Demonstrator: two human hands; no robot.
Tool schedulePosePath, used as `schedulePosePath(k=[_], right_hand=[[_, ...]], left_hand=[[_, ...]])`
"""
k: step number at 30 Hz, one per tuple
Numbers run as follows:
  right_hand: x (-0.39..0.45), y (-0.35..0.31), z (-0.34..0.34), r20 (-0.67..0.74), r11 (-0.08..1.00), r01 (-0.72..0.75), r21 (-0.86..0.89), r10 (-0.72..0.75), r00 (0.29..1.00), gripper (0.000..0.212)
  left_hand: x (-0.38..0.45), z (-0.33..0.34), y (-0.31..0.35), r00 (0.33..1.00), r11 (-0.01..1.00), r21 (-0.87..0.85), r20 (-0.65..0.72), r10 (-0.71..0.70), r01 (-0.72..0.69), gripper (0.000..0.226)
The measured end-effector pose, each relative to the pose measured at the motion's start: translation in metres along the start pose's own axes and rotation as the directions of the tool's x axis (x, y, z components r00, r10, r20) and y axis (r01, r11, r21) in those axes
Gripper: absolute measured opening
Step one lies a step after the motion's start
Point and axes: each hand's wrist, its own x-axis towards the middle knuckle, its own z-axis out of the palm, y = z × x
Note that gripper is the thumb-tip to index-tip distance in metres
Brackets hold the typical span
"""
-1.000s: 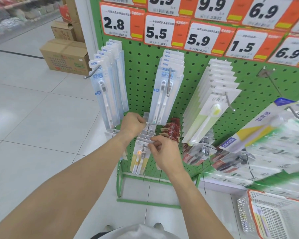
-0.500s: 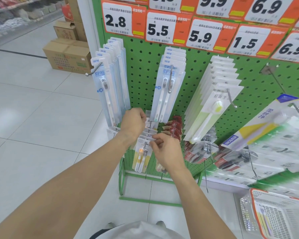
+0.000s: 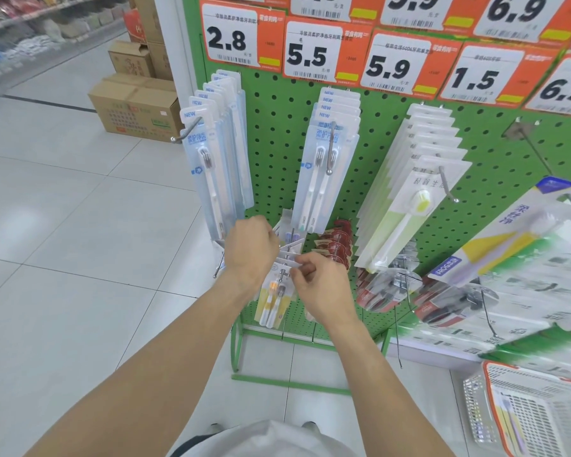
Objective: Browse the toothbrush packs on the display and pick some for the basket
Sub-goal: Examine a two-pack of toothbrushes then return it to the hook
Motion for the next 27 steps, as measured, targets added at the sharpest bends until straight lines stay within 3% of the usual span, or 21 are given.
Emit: schedulePosePath(k=[9, 12, 17, 20, 27], right_hand=[[-0.001, -0.001, 0.002, -0.022, 1.000, -0.013, -0.001, 0.013, 1.000, 0.024], [-0.002, -0.002, 0.003, -0.043, 1.000, -0.006, -0.009, 0.006, 0.999, 0.024], [-0.004, 0.000, 0.008, -0.066, 1.000, 0.013, -0.028, -0.015, 0.998, 0.025], [-0.005, 0.001, 0.010, -0.076, 0.999, 0.013, -0.044, -0.017, 0.997, 0.029], [-0.010, -0.002, 0.013, -0.107, 1.000, -0.021, 0.017, 0.022, 0.994, 0.036]], left_hand=[[-0.041, -0.014, -0.007, 0.963, 0.949, -0.314, -0.243, -0.114, 0.034, 0.009], [-0.054, -0.021, -0.008, 0.927, 0.894, -0.448, -0.340, -0.161, -0.009, 0.005], [-0.072, -0.036, -0.009, 0.858, 0.859, -0.481, -0.502, -0.106, -0.175, 0.007], [-0.081, -0.050, -0.007, 0.850, 0.783, -0.586, -0.504, -0.151, -0.208, 0.011], [-0.090, -0.072, 0.000, 0.865, 0.567, -0.822, -0.322, -0.385, -0.053, 0.012]])
